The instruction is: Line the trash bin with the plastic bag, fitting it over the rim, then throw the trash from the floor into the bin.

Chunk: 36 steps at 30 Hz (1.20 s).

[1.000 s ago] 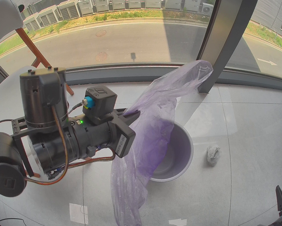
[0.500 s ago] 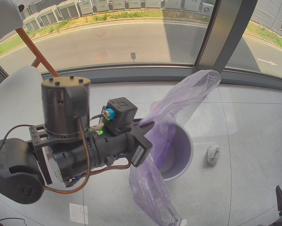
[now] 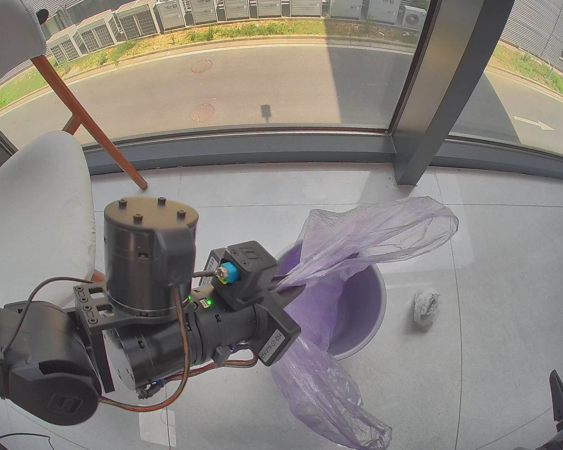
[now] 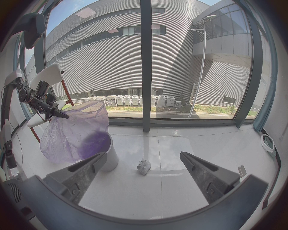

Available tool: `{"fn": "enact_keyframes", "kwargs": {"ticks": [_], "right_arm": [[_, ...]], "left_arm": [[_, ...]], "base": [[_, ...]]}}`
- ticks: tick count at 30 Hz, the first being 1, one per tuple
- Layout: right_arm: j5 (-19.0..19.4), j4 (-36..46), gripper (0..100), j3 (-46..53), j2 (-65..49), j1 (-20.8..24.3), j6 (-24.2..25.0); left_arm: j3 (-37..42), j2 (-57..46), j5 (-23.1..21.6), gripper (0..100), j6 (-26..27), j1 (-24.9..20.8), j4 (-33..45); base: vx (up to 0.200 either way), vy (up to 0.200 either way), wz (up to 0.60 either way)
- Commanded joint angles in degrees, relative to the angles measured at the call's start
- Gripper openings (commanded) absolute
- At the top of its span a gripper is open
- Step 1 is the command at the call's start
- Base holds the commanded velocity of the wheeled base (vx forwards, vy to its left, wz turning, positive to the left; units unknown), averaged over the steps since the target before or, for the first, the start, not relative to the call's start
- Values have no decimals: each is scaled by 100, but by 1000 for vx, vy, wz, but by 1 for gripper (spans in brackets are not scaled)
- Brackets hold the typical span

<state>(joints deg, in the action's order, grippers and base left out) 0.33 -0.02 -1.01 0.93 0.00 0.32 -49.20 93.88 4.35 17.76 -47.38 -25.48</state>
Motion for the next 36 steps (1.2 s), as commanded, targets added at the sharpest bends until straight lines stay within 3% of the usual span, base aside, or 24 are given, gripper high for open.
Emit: {"fn": "enact_keyframes", "kwargs": {"ticks": [1, 14, 16, 19, 20, 23, 28, 36], "right_arm": [[20, 11, 100, 101, -93, 0, -40], [29, -6, 100, 101, -93, -18, -58], [196, -200, 100, -250, -84, 18, -128], [415, -314, 100, -1534, 1481, 220, -32], [415, -314, 100, -1534, 1481, 220, -32], [503, -314, 100, -1929, 2395, 712, 619], [547, -340, 100, -2122, 3608, 853, 1295], [1145, -709, 100, -2140, 5295, 879, 1322]], "left_arm": [[271, -89, 4, 0, 8, -8, -194], [745, -493, -13, 0, -27, -8, -265], [710, -529, -13, 0, -45, -8, -273], [763, -546, -48, 0, -45, 1, -414], [763, -546, -48, 0, -45, 1, -414], [754, -520, -84, 0, -62, 1, -467], [710, -537, -207, 0, -326, 1, -467], [780, -546, -382, 0, -598, 19, -678]], "base": [[0, 0, 0], [0, 0, 0], [0, 0, 0], [0, 0, 0], [0, 0, 0], [0, 0, 0], [0, 0, 0], [0, 0, 0]]}}
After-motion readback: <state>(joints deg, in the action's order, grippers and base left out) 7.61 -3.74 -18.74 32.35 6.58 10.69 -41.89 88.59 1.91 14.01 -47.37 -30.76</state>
